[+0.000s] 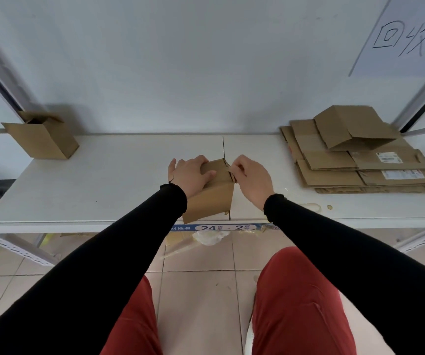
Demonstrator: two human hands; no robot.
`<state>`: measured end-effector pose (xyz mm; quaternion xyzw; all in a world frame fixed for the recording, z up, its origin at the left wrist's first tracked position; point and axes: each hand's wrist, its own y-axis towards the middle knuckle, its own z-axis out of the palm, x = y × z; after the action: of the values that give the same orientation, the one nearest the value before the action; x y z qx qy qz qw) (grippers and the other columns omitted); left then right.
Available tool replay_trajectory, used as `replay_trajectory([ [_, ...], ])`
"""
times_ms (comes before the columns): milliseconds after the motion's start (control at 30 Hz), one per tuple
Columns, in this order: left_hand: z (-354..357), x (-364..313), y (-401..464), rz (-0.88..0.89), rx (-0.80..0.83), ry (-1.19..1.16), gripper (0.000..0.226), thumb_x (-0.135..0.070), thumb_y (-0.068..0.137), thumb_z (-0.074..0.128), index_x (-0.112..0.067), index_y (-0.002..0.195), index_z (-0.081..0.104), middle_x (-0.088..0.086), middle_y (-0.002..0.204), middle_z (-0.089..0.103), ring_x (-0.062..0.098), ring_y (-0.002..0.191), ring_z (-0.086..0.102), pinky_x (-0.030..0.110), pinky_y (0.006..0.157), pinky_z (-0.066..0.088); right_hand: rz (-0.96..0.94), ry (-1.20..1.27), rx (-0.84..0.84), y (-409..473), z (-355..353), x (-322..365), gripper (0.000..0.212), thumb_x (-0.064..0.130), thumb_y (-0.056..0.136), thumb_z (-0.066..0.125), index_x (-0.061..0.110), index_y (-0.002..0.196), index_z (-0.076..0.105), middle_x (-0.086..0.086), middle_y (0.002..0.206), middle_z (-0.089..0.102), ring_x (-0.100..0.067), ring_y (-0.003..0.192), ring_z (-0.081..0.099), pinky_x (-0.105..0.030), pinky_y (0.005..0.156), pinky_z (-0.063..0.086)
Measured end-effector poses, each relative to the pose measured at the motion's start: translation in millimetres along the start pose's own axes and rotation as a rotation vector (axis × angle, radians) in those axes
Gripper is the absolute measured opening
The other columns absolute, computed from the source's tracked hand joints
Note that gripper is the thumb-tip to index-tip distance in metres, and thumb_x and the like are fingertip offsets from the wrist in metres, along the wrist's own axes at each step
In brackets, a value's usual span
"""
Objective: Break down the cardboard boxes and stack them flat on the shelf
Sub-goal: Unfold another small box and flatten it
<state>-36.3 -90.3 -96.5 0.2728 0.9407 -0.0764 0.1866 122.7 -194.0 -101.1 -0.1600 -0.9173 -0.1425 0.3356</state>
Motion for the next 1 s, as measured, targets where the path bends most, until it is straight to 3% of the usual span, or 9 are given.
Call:
replay_trajectory([
  [100, 0, -1, 0, 0.001, 0.003, 0.006, 0.041, -0.056, 0.098, 0.043, -0.031, 0.129, 0.052, -0.001, 0.124, 0.066, 0.028, 0.123, 0.05, 0.05, 0.12, 0.01, 0.343, 0.549, 0.048, -3, 10, 2, 0.018, 0.023, 0.1, 0.043, 0.015, 0.087, 0.053, -0.001, 0.084, 0.063, -0.019, 0.077, 0.059, -0.034, 0.067, 0.051],
  [167, 0, -1, -1, 0.001, 0.002, 0.006, 0.042, -0.056, 0.098, 0.043, -0.03, 0.13, 0.052, -0.001, 0.124, 0.065, 0.029, 0.123, 0.05, 0.05, 0.12, 0.01, 0.389, 0.635, 0.104, -2, 7, 4, 0.017, 0.021, 0.103, 0.043, 0.015, 0.09, 0.053, -0.001, 0.085, 0.06, -0.017, 0.079, 0.058, -0.031, 0.069, 0.051],
  [267, 0, -2, -1, -0.004, 0.0, 0.014, 0.041, -0.056, 0.098, 0.043, -0.03, 0.128, 0.053, -0.001, 0.123, 0.066, 0.029, 0.123, 0.05, 0.05, 0.12, 0.011, 0.24, 0.453, 0.109, 0, 1, 4, 0.023, 0.036, 0.101, 0.042, 0.018, 0.092, 0.054, 0.0, 0.088, 0.063, -0.017, 0.08, 0.061, -0.041, 0.075, 0.053],
  [367, 1, -1, 0, -0.002, -0.002, 0.016, 0.04, -0.056, 0.098, 0.043, -0.031, 0.127, 0.053, -0.001, 0.123, 0.066, 0.028, 0.122, 0.051, 0.05, 0.119, 0.012, -0.013, -0.035, 0.118, 6, -10, 4, 0.033, 0.054, 0.095, 0.049, 0.021, 0.099, 0.05, 0.005, 0.088, 0.062, -0.017, 0.076, 0.06, -0.037, 0.071, 0.049],
  [467, 1, -2, -1, -0.002, 0.004, 0.018, 0.041, -0.056, 0.098, 0.043, -0.03, 0.128, 0.053, -0.001, 0.123, 0.066, 0.028, 0.122, 0.051, 0.05, 0.12, 0.012, -0.263, -0.496, 0.118, 21, -18, 12, 0.025, 0.041, 0.096, 0.056, 0.017, 0.098, 0.049, 0.002, 0.089, 0.06, -0.024, 0.076, 0.058, -0.036, 0.067, 0.045],
  [600, -1, -2, -2, -0.002, -0.007, 0.017, 0.04, -0.055, 0.098, 0.043, -0.03, 0.128, 0.054, 0.0, 0.122, 0.067, 0.028, 0.122, 0.051, 0.05, 0.119, 0.013, -0.313, -0.615, 0.167, 33, -11, 22, 0.01, 0.019, 0.099, 0.048, 0.014, 0.09, 0.047, -0.006, 0.092, 0.058, -0.026, 0.079, 0.055, -0.035, 0.067, 0.039],
  [667, -2, -1, -2, -0.002, -0.002, 0.01, 0.04, -0.055, 0.098, 0.043, -0.029, 0.127, 0.053, 0.0, 0.121, 0.066, 0.029, 0.121, 0.051, 0.05, 0.119, 0.013, -0.151, -0.374, 0.157, 34, -8, 16, 0.013, 0.019, 0.099, 0.047, 0.01, 0.089, 0.05, -0.007, 0.087, 0.059, -0.027, 0.079, 0.055, -0.036, 0.069, 0.041],
  [833, 0, -3, 0, -0.003, -0.003, 0.02, 0.04, -0.056, 0.098, 0.043, -0.03, 0.127, 0.053, -0.001, 0.121, 0.066, 0.028, 0.122, 0.05, 0.05, 0.12, 0.011, 0.538, 0.831, 0.108, 21, 2, 1, 0.013, 0.012, 0.103, 0.05, 0.008, 0.091, 0.055, -0.006, 0.082, 0.061, -0.017, 0.07, 0.058, -0.034, 0.074, 0.052],
  [1000, -1, -2, -2, -0.001, -0.002, 0.01, 0.043, -0.056, 0.098, 0.043, -0.028, 0.13, 0.052, 0.0, 0.124, 0.065, 0.029, 0.124, 0.05, 0.05, 0.12, 0.011, 0.635, 1.104, 0.121, 17, 7, 1, 0.018, 0.014, 0.103, 0.053, 0.01, 0.086, 0.058, -0.004, 0.078, 0.057, -0.013, 0.066, 0.053, -0.029, 0.072, 0.05],
])
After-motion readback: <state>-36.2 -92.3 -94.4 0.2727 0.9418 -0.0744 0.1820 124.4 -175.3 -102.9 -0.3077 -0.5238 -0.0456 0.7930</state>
